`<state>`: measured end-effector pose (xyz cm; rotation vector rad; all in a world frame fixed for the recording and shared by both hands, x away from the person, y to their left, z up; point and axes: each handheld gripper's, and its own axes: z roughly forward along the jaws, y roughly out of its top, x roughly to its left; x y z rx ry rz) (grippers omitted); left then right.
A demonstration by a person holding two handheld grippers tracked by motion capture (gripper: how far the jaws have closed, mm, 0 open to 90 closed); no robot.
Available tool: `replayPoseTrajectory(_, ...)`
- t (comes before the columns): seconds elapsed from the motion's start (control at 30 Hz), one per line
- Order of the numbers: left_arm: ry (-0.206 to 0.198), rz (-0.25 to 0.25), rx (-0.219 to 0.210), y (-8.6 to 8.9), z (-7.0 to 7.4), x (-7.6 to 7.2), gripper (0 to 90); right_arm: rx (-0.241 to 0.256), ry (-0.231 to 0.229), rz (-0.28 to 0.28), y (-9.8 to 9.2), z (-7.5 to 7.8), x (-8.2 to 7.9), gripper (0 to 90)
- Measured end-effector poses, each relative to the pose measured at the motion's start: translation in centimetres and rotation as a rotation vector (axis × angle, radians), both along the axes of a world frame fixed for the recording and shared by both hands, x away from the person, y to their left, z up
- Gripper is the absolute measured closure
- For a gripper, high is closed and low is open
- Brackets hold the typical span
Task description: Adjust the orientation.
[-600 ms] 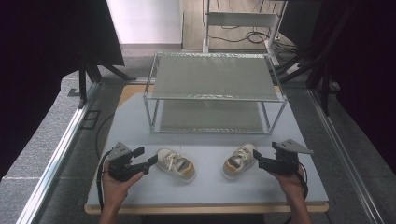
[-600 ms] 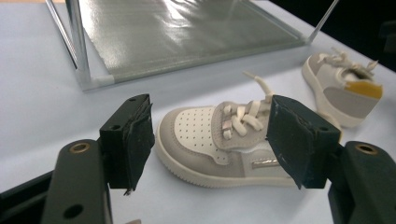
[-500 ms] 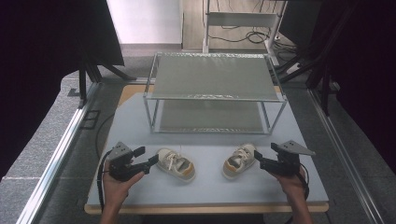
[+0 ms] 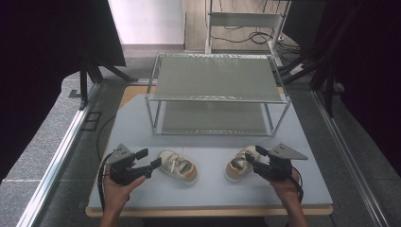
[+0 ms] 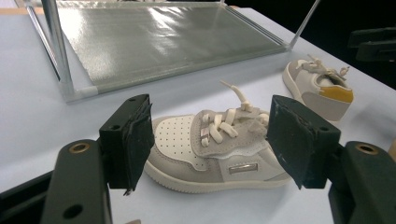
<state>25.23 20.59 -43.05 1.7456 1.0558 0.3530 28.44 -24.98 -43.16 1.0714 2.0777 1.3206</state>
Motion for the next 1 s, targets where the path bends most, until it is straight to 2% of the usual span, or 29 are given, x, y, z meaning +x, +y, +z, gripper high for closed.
replayPoseTrajectory(0.13,0.0,0.001,0.002,0.1,0.1,0.0,31.3,0.021,0.004,0.022,0.4,0.0,0.2,51.7)
replayPoseTrajectory(0.2,0.004,0.003,-0.002,0.0,0.1,0.0,31.3,0.038,0.014,0.049,1.0,-0.1,0.4,58.5)
replayPoseTrajectory(0.27,0.005,0.001,-0.001,0.0,0.0,0.1,31.3,0.035,0.017,0.062,1.2,-0.2,0.4,59.9)
replayPoseTrajectory(0.3,0.006,0.0,-0.002,-0.1,0.1,0.0,31.3,0.034,0.016,0.087,1.8,-0.2,0.4,64.8)
replayPoseTrajectory(0.4,0.004,-0.007,-0.002,-0.1,0.2,0.0,31.3,0.033,0.016,0.111,2.5,-0.3,0.4,69.4)
replayPoseTrajectory(0.47,0.004,-0.015,-0.007,-0.2,0.3,-0.1,31.3,0.018,0.015,0.147,3.8,-0.2,0.5,75.2)
replayPoseTrajectory(0.5,0.004,-0.015,-0.007,-0.2,0.3,-0.1,31.2,0.018,0.015,0.147,3.8,-0.2,0.5,75.2)
replayPoseTrajectory(0.53,0.004,-0.012,-0.006,-0.2,0.3,-0.2,31.3,0.006,0.017,0.176,4.9,-0.2,0.7,78.6)
replayPoseTrajectory(0.6,0.005,-0.013,-0.011,-0.1,0.3,-0.2,31.3,-0.003,0.017,0.191,5.5,-0.1,0.8,79.7)
replayPoseTrajectory(0.63,0.008,-0.009,-0.012,0.0,0.3,-0.2,31.2,-0.018,0.016,0.222,6.8,-0.1,1.1,81.5)
replayPoseTrajectory(0.7,0.008,-0.011,-0.013,0.1,0.3,-0.2,31.2,-0.018,0.019,0.235,7.5,-0.2,1.2,82.2)
replayPoseTrajectory(0.77,0.008,-0.01,-0.012,0.2,0.4,-0.3,31.2,-0.021,0.022,0.256,8.8,-0.5,1.5,83.8)
replayPoseTrajectory(0.8,0.006,-0.012,-0.015,0.2,0.4,-0.3,31.3,-0.037,0.028,0.277,10.1,-0.8,1.7,84.7)
replayPoseTrajectory(1.0,0.012,-0.019,-0.011,0.0,0.2,-0.2,31.2,-0.085,0.046,0.3,12.2,-2.1,1.5,85.9)
